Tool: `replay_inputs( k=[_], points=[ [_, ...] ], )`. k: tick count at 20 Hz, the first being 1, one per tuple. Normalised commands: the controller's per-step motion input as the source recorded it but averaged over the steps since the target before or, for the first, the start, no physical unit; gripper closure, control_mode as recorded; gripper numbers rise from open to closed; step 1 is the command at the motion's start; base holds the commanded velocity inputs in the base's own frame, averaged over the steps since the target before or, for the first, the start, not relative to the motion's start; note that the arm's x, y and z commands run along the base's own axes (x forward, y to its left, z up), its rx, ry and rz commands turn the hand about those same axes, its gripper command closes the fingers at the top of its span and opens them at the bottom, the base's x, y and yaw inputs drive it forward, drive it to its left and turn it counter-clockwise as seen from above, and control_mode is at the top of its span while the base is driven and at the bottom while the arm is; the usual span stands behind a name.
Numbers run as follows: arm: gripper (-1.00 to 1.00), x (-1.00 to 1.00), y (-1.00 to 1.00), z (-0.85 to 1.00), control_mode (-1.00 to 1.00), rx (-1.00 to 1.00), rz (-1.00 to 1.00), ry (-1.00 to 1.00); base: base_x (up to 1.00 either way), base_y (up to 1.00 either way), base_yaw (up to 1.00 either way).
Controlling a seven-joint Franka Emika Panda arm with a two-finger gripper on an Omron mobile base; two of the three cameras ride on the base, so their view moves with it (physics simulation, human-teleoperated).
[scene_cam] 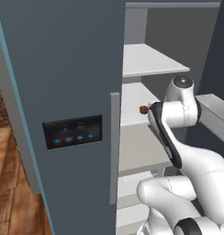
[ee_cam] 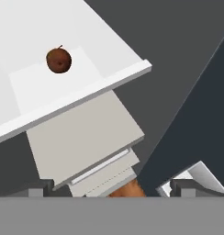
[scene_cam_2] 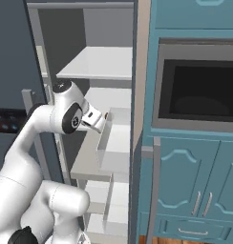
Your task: Retrieve the peach and pear from the fridge and place them into the bowl on the dining table.
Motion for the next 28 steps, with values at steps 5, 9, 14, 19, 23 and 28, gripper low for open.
replay_inputs(
  k=[5, 9, 14, 19, 23, 28],
  points=[
    [-1.0, 0.23, 0.0, -0.35, -1.0, 0.0, 0.0, -0.02, 0.0, 0.0, 0.0],
    [-1.0, 0.26, 0.0, -0.25, -1.0, 0.0, 0.0, 0.0, 0.0, 0.0, 0.0],
    [-1.0, 0.17, 0.01, -0.08, -1.0, 0.0, 0.0, -0.01, 0.0, 0.0, 0.0],
    [-1.0, 0.23, 0.09, 0.0, -1.0, 0.01, 0.02, 0.0, 0.0, 0.0, 0.0],
    [-1.0, 0.18, 0.06, 0.0, -1.0, 0.01, 0.1, 0.0, 0.0, 0.0, 0.0],
    [-1.0, 0.24, 0.0, 0.0, -1.0, 0.02, 0.15, 0.0, 0.0, 0.0, 0.0]
  ],
)
